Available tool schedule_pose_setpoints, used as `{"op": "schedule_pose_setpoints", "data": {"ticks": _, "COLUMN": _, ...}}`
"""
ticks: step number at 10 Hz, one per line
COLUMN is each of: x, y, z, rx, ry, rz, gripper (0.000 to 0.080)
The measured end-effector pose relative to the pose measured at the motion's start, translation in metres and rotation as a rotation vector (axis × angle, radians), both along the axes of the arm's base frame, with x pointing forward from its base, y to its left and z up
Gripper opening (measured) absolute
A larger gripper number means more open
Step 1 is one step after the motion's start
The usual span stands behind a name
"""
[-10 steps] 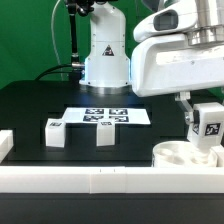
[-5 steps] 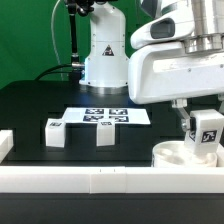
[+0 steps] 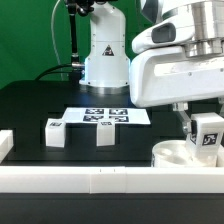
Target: Assemble stool
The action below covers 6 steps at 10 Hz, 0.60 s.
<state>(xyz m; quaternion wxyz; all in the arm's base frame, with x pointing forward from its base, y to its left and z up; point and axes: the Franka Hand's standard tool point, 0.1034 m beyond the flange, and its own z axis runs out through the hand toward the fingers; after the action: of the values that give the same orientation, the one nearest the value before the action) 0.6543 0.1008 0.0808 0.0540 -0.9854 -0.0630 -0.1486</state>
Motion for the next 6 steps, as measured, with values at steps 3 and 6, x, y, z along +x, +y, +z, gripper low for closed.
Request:
{"op": "schedule_pose_setpoints", "data": {"ticks": 3, "x": 0.0005, "y": 0.0014, "z": 0.0002, "rx": 0.0, "ry": -0.052, "rz": -0.003, "gripper": 0.0338}}
{"op": "schedule_pose_setpoints", "data": {"ticks": 6, "x": 0.0007, "y": 0.001, "z": 0.0005, "rx": 0.0, "ry": -0.05, "rz": -0.003, "gripper": 0.0521}}
